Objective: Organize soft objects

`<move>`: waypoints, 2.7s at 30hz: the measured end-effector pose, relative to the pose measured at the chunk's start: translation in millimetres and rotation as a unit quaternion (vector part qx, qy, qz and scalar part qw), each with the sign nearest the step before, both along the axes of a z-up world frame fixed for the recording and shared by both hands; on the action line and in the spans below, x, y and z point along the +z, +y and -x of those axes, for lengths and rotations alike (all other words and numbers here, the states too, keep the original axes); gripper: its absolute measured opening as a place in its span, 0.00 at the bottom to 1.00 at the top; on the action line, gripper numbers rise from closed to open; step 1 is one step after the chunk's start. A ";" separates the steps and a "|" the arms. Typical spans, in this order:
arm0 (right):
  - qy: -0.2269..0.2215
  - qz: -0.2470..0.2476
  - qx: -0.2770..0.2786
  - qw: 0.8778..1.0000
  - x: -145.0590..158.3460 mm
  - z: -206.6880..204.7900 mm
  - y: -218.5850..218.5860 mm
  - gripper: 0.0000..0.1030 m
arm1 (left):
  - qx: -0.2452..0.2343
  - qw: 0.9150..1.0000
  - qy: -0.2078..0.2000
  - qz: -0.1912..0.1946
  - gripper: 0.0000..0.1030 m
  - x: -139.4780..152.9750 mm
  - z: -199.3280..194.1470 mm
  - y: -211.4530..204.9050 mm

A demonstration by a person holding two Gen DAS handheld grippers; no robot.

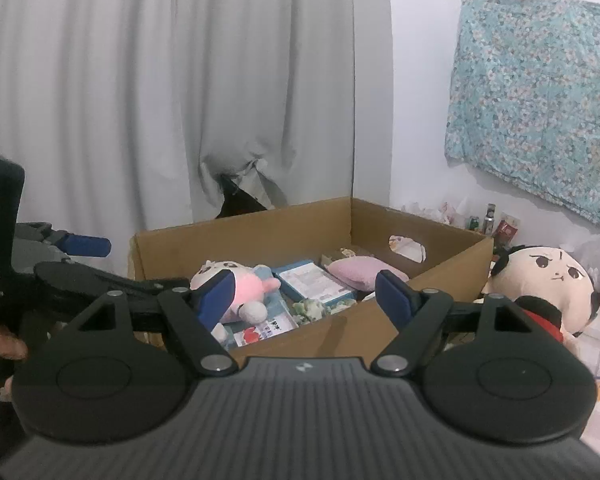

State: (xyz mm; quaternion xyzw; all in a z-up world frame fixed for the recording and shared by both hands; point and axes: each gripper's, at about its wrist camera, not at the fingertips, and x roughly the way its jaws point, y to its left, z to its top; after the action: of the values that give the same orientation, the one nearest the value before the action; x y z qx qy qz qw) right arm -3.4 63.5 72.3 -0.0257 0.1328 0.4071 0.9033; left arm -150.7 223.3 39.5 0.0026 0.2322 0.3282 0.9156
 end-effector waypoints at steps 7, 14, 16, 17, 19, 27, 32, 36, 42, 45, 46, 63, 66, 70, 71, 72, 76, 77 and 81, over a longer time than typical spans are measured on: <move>-0.003 0.006 0.004 1.000 -3.3 2.7 5.4 0.76 | -0.002 1.000 0.007 -0.025 0.99 0.4 -1.2 -7.2; -0.002 0.007 0.005 1.000 -2.9 3.8 6.2 0.76 | -0.003 1.000 0.010 -0.026 0.99 1.8 -0.8 -3.1; -0.003 0.008 0.005 1.000 -2.9 3.9 6.6 0.76 | -0.004 1.000 0.011 -0.023 0.99 2.0 -0.7 -1.4; -0.003 0.008 0.004 1.000 -2.0 4.4 5.3 0.76 | -0.005 1.000 0.013 -0.020 0.99 1.9 -1.0 -0.5; -0.001 0.010 0.004 1.000 -2.3 4.5 5.8 0.77 | 0.001 1.000 0.014 -0.020 0.99 2.1 -1.5 -0.4; -0.003 0.013 0.005 1.000 0.2 6.6 3.3 0.78 | 0.007 0.999 0.022 -0.032 0.99 1.5 -3.2 -4.0; -0.006 0.011 0.000 1.000 0.4 6.7 1.8 0.79 | 0.006 0.999 0.029 -0.031 0.99 1.3 -6.0 -4.3; -0.001 0.009 0.001 1.000 -0.6 6.5 1.2 0.80 | 0.004 0.999 0.027 -0.038 0.99 1.5 -5.9 -5.9; 0.002 0.012 -0.004 1.000 -2.1 6.0 1.4 0.80 | -0.005 0.998 0.031 -0.045 0.99 1.1 -7.5 -9.5; 0.005 0.011 -0.005 1.000 -1.7 4.8 1.2 0.80 | -0.004 0.999 0.030 -0.041 0.99 1.2 -7.5 -8.4; 0.007 0.012 -0.004 1.000 -1.8 4.2 1.1 0.80 | -0.004 0.999 0.029 -0.042 0.99 1.3 -7.3 -8.4; 0.010 0.011 0.006 1.000 -3.8 4.5 3.6 0.82 | -0.002 0.998 0.036 -0.044 0.99 -0.1 -8.0 -12.6; 0.010 0.012 0.009 1.000 -4.8 4.7 2.9 0.82 | 0.000 0.998 0.035 -0.043 0.99 -0.1 -7.7 -12.6; 0.010 0.013 0.004 1.000 -5.8 2.9 3.5 0.82 | 0.004 0.999 0.034 -0.042 0.99 0.5 -5.8 -11.7; 0.011 0.011 0.002 1.000 -6.5 1.9 3.2 0.82 | 0.005 0.998 0.035 -0.043 0.99 0.5 -5.6 -11.5; 0.013 0.008 0.000 1.000 -7.7 0.5 2.8 0.82 | 0.005 0.998 0.036 -0.045 0.99 0.4 -5.4 -11.4; 0.035 0.002 -0.001 0.999 -14.6 -6.2 3.1 0.82 | 0.007 0.998 0.034 -0.044 0.99 0.9 -3.8 -9.3; 0.034 0.003 -0.003 0.999 -15.6 -6.8 3.0 0.82 | 0.008 0.999 0.034 -0.042 0.99 0.9 -3.3 -8.1; 0.031 0.000 -0.008 0.999 -15.7 -7.8 1.9 0.83 | 0.009 0.999 0.031 -0.037 0.99 1.1 -1.4 -5.1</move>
State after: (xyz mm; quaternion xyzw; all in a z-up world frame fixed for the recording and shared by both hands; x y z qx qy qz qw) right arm 4.4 65.4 56.6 -0.0116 0.1610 0.4005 0.9020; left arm -149.4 218.2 40.6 0.0447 0.2481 0.3443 0.9044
